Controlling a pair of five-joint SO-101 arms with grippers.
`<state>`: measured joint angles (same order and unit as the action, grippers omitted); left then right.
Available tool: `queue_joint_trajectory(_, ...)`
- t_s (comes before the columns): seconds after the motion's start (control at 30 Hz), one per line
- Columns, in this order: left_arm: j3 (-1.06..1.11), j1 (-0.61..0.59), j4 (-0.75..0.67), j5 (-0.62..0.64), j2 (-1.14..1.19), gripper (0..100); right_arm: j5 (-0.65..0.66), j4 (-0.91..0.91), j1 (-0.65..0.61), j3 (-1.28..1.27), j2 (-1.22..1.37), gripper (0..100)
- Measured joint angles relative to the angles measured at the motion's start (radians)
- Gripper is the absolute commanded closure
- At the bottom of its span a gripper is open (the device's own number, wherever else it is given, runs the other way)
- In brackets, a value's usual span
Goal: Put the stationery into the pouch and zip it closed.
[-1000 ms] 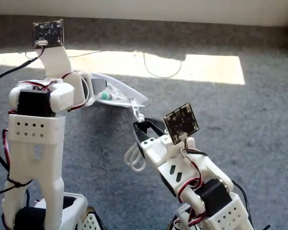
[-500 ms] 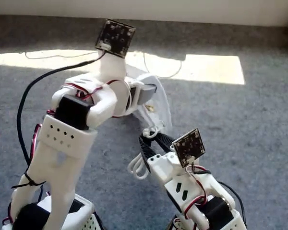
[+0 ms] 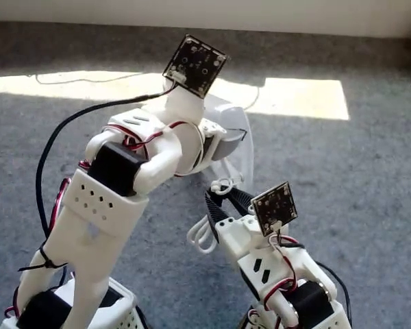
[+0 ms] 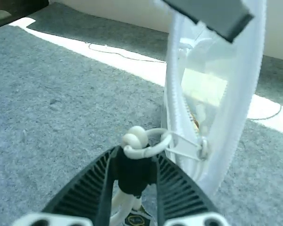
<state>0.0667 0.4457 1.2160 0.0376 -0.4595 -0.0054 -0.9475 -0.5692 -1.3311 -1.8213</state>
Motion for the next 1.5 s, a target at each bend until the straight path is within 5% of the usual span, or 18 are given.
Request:
queue_joint_trajectory(0.47, -0.064, 0.061, -0.028, -0.04, 0.0, 73, 0.0, 0.0, 0.029, 0.0, 0.0, 99.4)
queue_joint_trajectory(0.8, -0.204, -0.181, 0.16, -0.043, -0.101, 73, 0.0, 0.0, 0.055, 0.0, 0.0, 99.4)
queue_joint_trajectory(1.03, -0.124, -0.227, 0.253, -0.181, -0.104, 73, 0.0, 0.005, 0.055, 0.0, 0.0, 99.4)
queue_joint_trajectory(1.2, 0.106, -0.227, 0.074, -0.183, -0.103, 73, 0.0, 0.005, 0.055, 0.0, 0.0, 99.4)
queue_joint_trajectory(1.5, 0.462, -0.124, -0.471, -0.069, -0.101, 73, 0.0, -0.002, 0.057, 0.002, 0.0, 99.4)
